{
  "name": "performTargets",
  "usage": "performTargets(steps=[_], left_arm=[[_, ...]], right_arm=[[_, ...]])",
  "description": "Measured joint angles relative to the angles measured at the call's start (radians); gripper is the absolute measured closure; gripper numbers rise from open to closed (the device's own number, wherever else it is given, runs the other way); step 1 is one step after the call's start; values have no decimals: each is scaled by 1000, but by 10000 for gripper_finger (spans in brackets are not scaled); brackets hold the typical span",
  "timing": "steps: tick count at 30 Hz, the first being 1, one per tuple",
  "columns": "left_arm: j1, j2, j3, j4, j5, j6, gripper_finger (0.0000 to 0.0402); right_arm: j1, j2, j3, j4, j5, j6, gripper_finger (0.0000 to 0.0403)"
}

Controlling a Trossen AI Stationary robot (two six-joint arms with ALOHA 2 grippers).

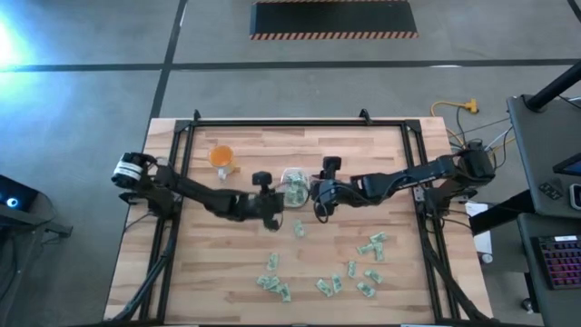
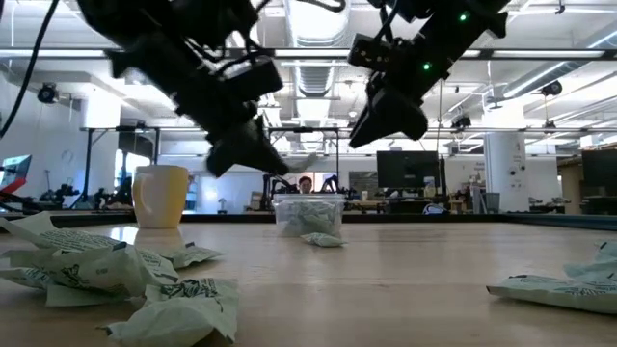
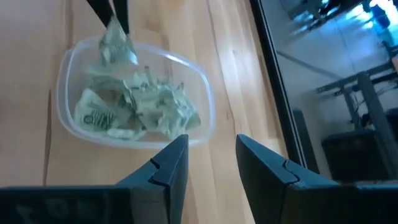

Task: Pick and place Stevia / Truvia into bins
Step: Put the stevia packet into the bin

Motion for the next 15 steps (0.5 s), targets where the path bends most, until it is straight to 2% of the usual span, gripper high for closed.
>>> performTargets(steps=[3,9,15], left_arm=[[48,2,3,22,70,2,402],[85,2,6,24,75,3,397],[87,2,7,30,70,26,330]], right_arm=[[0,-32,0,-75,0,48,280],[0,-87,0,-215,0,153,287],[0,-109,-14,-255,-2,217,288]])
